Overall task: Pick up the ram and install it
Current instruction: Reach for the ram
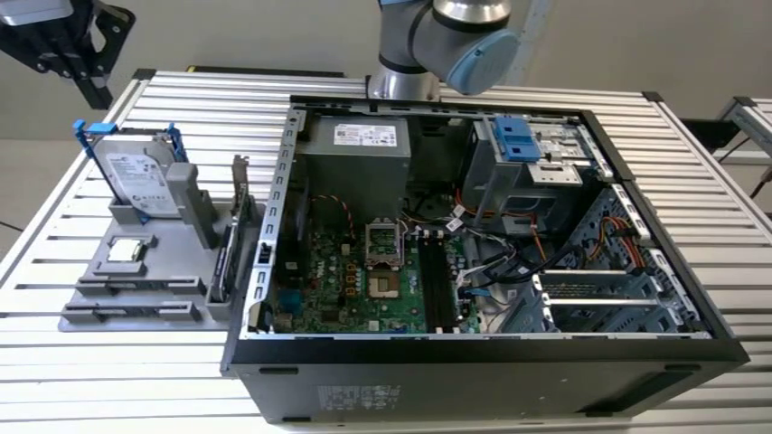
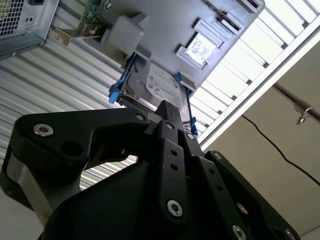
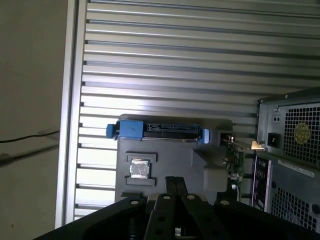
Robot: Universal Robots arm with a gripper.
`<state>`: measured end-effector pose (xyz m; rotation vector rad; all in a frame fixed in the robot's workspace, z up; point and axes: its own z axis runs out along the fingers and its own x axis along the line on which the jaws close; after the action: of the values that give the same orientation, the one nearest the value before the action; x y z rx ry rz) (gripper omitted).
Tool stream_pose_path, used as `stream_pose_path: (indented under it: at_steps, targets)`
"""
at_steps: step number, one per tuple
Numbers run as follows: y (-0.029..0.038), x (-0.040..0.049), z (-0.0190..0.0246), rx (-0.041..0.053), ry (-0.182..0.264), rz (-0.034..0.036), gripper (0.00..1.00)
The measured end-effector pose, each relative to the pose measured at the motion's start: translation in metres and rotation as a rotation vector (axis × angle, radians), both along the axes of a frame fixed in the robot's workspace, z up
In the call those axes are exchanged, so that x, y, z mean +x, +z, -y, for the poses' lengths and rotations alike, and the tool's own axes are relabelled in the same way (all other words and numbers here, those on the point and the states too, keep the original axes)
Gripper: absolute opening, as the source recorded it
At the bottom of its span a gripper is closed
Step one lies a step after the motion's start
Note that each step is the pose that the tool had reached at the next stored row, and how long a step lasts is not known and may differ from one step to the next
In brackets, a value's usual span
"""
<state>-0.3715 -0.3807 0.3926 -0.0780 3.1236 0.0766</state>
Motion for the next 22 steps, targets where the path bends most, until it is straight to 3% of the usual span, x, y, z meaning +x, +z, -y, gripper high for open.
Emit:
stream_pose_path:
  at_steps: [22]
  targets:
    - [0.0,-0.0025,0.0202,0.0,0.0,0.0,0.0]
